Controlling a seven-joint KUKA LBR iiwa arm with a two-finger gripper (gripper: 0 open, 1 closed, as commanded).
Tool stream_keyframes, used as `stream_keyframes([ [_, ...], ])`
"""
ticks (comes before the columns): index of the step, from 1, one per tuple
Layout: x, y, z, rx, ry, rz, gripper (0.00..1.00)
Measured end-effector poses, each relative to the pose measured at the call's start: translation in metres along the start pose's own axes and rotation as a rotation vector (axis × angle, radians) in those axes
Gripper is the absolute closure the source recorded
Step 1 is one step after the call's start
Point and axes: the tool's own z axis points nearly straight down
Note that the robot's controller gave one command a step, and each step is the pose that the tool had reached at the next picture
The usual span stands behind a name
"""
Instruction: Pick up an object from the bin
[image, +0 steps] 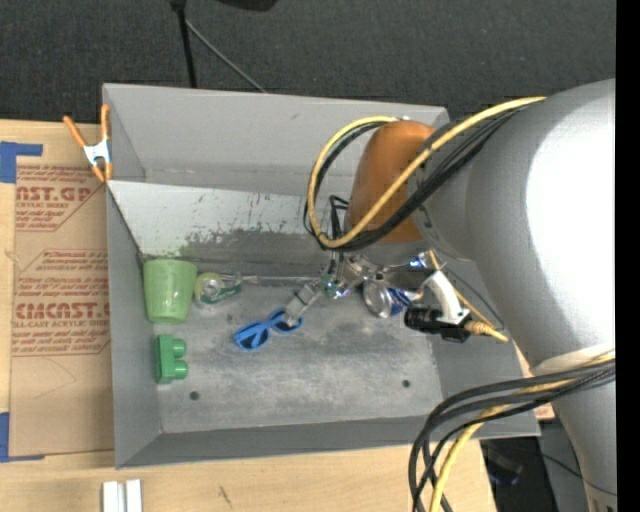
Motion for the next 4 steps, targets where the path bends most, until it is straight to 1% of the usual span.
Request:
stream_keyframes([
  [1,0.026,-0.038,-0.018,-0.001,0.000,0.227,0.00],
  [2,-0.004,0.003,-0.036,-0.006,-0.004,0.202,0.00],
  [3,0.001,-0.004,-0.024,-0.001,-0.001,0.360,0.00],
  [4,-0.003,0.004,-0.027,-0.001,-0.001,0.485,0.00],
])
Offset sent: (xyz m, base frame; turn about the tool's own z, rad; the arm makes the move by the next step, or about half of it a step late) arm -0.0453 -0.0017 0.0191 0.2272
